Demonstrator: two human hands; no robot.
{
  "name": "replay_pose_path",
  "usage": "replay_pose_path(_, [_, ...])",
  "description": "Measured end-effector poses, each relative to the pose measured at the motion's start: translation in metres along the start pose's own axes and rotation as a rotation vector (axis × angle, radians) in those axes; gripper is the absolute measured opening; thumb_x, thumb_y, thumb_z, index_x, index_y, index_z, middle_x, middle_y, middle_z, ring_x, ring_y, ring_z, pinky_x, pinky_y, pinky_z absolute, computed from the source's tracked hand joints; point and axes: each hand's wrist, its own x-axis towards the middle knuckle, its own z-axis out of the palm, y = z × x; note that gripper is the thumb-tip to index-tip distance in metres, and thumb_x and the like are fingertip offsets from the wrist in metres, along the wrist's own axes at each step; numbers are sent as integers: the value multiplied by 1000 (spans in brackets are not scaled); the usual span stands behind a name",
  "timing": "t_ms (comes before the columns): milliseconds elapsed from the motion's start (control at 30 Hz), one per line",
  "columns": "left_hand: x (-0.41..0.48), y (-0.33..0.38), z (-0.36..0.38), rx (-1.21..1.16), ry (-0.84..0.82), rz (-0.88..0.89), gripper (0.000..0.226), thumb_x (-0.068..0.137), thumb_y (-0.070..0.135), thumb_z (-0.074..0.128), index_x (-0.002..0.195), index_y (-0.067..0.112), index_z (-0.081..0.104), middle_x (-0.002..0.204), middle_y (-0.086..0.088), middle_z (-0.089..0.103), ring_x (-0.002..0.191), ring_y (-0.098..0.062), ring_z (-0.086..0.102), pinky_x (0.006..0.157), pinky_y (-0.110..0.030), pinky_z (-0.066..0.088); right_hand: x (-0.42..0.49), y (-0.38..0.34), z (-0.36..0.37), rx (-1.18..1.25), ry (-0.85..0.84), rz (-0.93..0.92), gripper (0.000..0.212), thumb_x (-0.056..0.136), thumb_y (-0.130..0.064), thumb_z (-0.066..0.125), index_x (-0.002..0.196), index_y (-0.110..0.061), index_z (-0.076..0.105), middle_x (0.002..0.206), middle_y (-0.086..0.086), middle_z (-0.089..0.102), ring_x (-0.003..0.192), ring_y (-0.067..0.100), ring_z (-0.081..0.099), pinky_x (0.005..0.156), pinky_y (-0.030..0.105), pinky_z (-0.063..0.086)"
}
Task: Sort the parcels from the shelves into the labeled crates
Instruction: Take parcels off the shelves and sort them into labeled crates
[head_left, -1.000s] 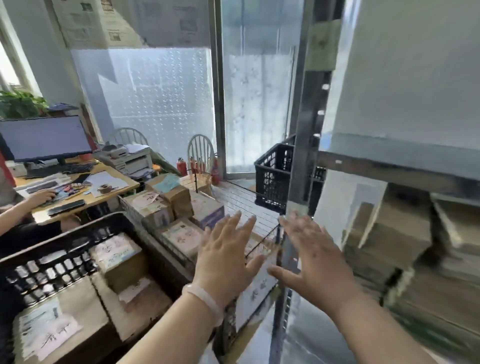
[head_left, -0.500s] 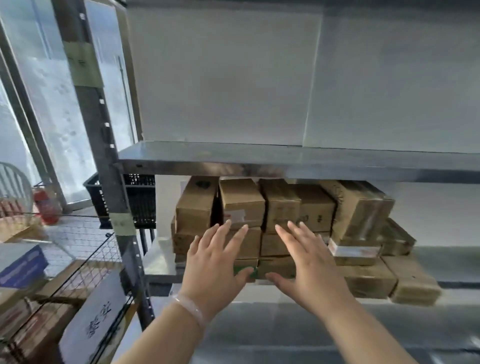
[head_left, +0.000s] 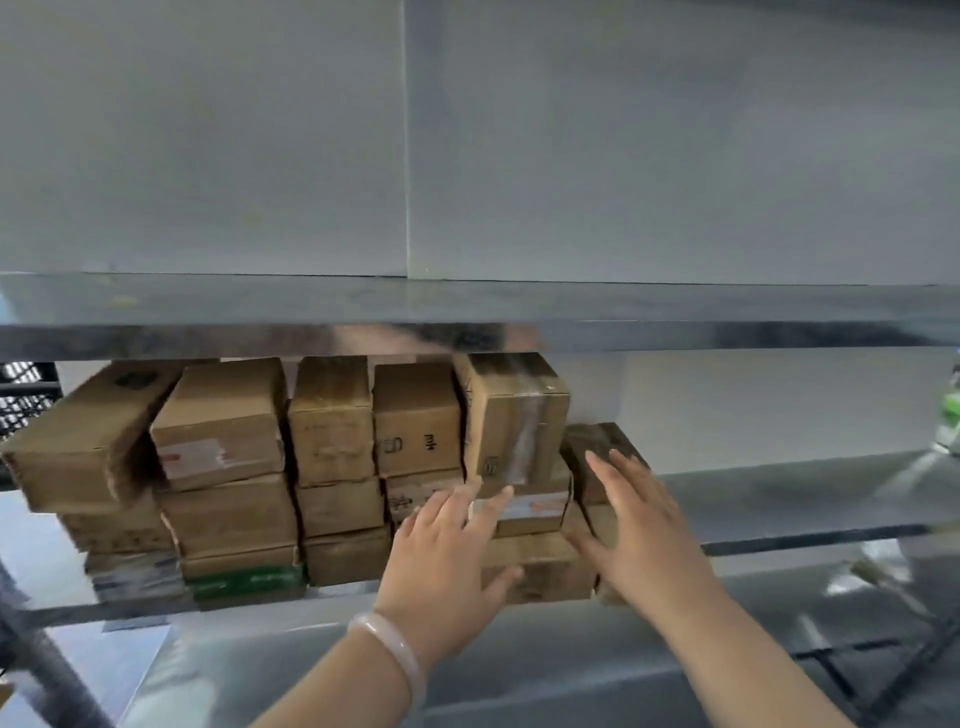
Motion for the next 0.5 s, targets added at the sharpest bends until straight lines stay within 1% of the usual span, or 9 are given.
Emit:
replay_pose_path(167, [38, 58, 59, -35, -99, 2, 78, 87, 66, 46, 149, 48, 3, 161, 12, 12, 148, -16, 15, 119, -42, 20, 30, 91, 9, 21, -82, 89, 81, 87, -60, 57, 153, -39, 14, 162, -6, 14, 147, 17, 18, 118, 36, 23])
replay_pose_path(267, [58, 82, 84, -34, -137, -1, 77, 89, 66, 43, 151, 47, 2, 162, 14, 8, 148, -15, 13, 119, -40, 15, 58, 133, 20, 50, -137, 145, 80, 88, -57, 58, 153, -38, 16, 162, -4, 15, 147, 20, 21, 115, 38, 28])
replay_pose_path(400, [82, 98, 102, -55, -161, -59, 75, 92, 64, 43, 152, 48, 2, 162, 14, 6, 148, -13, 8, 119, -38, 13, 104, 168, 44, 127, -227, 241, 78, 87, -58, 60, 152, -39, 20, 163, 2, 11, 145, 29, 26, 113, 45, 34])
replay_pose_path(500, [92, 104, 108, -53, -181, -77, 73, 92, 66, 41, 151, 50, 0, 161, 17, 5, 148, -11, 7, 119, -37, 13, 133, 182, 68, 187, -288, 237, 81, 87, -56, 61, 152, -38, 18, 163, 7, 10, 144, 33, 28, 113, 45, 34])
